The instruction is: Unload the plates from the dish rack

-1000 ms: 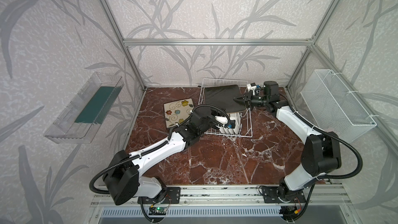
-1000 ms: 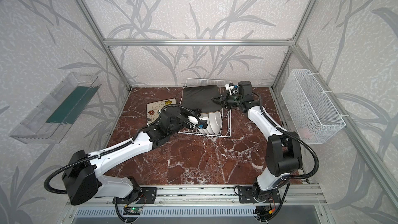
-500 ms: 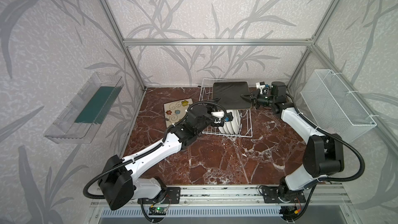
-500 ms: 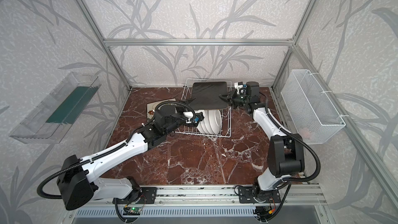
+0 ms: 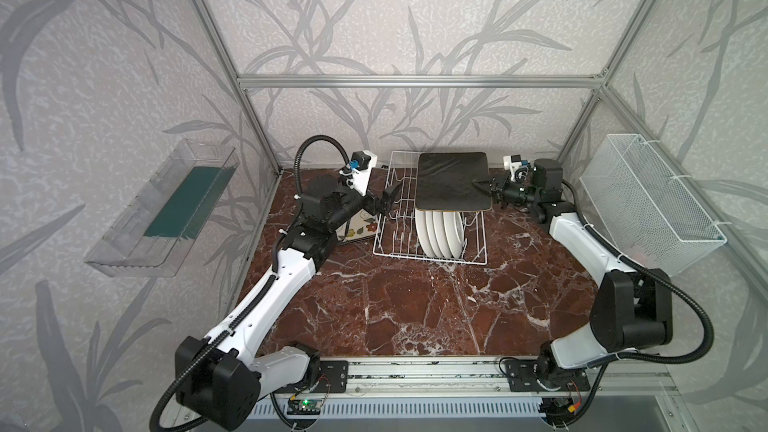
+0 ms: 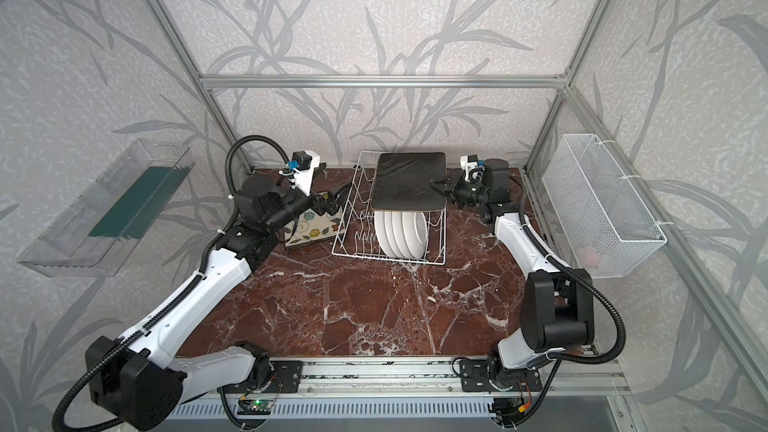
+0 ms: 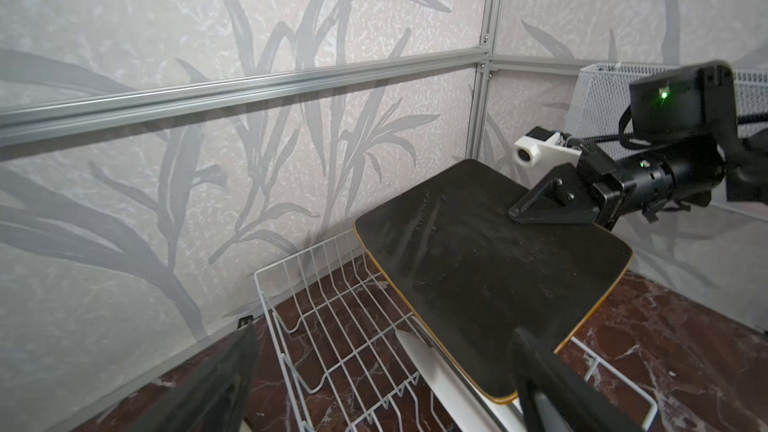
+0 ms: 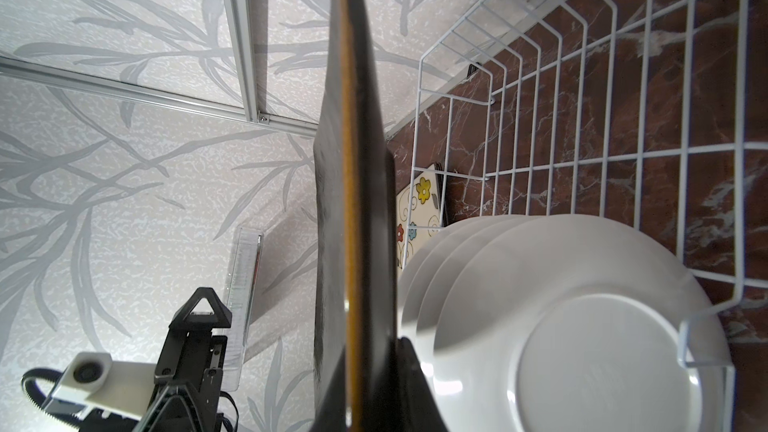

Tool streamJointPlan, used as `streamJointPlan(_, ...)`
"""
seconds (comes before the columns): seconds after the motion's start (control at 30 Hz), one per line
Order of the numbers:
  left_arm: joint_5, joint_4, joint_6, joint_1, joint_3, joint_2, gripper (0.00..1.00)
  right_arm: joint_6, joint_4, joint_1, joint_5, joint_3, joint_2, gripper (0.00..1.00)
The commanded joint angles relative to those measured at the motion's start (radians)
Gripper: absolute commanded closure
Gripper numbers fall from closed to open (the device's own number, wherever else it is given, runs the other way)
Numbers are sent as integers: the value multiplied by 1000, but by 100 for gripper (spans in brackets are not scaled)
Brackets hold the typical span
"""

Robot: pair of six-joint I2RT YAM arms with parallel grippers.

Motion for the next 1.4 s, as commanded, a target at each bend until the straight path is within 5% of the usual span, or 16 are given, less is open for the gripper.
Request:
streamJointPlan(0.0,197,35,-318,18,50,71,6,-3,255,-3,-56,-8,-82,100)
streamJointPlan(0.2,418,127,-526,16,120,240,6,-6,367,-2,-77,-48,-96,100)
streamJointPlan(0.53,515,189,-601,-14,187,397,11,-16,419,3,-101,-72,-95,100)
streamJointPlan(0.93,528,45,-526,-64,269,445,35,-12,456,28,-103,-93,-83,100)
streamJointPlan(1.23,509,-7,-499,-70,290,444,38,-48,486,39,-134,-89,-91,100)
streamJointPlan(1.37,482,-22,-490,-74,293,447,51,-57,478,46,-134,-95,-81,100)
